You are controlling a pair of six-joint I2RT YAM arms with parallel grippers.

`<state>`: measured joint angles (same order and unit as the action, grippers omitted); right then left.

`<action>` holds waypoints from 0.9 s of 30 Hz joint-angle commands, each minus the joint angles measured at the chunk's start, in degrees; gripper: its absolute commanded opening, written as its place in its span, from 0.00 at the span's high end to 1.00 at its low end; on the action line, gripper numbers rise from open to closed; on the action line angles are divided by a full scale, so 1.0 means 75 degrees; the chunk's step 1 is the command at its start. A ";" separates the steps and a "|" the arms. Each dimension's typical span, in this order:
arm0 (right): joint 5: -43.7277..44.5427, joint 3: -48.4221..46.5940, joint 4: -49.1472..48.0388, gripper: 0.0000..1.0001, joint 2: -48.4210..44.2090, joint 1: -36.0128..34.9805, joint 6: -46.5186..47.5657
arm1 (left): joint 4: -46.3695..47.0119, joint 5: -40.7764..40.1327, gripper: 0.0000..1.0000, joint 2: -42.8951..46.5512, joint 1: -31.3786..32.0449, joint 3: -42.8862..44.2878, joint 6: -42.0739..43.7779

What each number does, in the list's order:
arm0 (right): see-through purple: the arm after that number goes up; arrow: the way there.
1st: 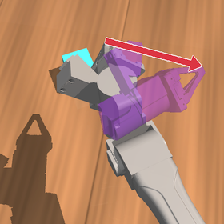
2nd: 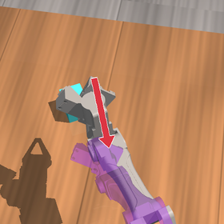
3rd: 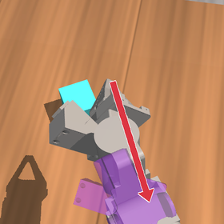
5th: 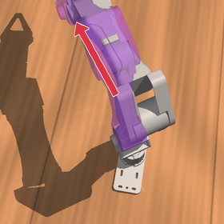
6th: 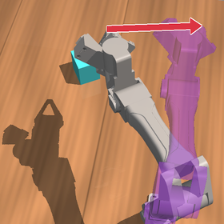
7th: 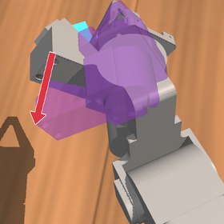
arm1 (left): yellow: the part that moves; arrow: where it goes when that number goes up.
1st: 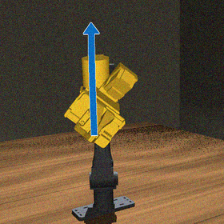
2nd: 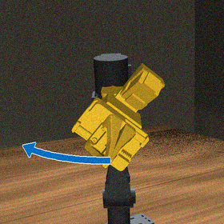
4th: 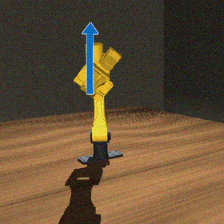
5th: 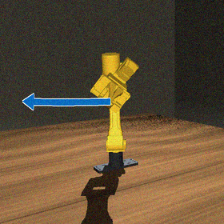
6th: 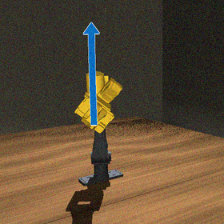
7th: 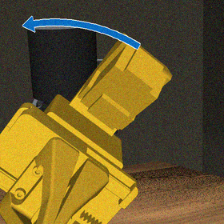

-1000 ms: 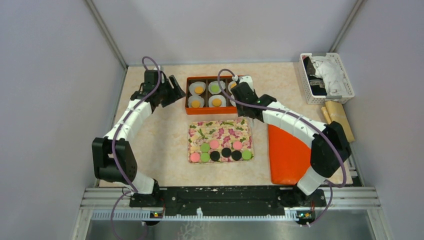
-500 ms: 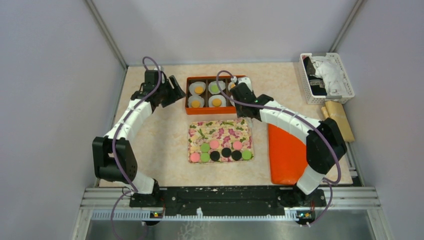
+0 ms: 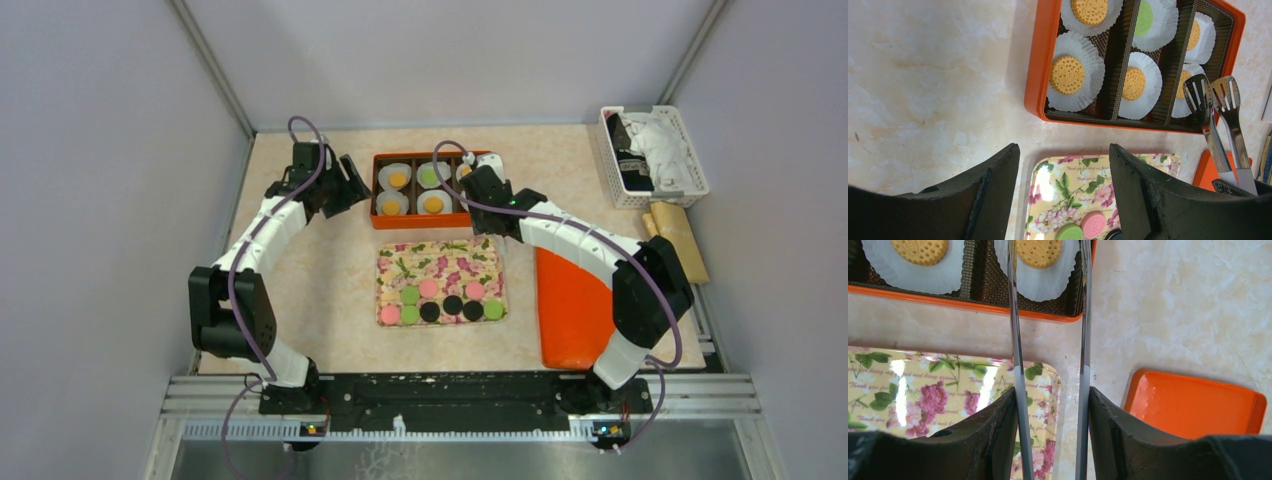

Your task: Pack the cookies

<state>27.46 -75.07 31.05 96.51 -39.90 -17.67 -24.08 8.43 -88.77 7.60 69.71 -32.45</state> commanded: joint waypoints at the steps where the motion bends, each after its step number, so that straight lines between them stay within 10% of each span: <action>1: 0.0339 -0.0345 -0.0288 0.52 -0.0099 0.0029 -0.0035 | 0.0149 -0.0052 0.27 -0.0023 0.0007 0.0019 0.0037; 27: 0.1012 -0.0658 0.0019 0.55 -0.1020 0.1308 0.0190 | 0.0248 0.0153 0.28 0.0208 0.0039 0.0152 0.0059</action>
<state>34.46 -78.81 32.91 89.65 -35.40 -16.03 -24.01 8.43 -88.77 7.62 69.71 -32.45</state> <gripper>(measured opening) 0.460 0.721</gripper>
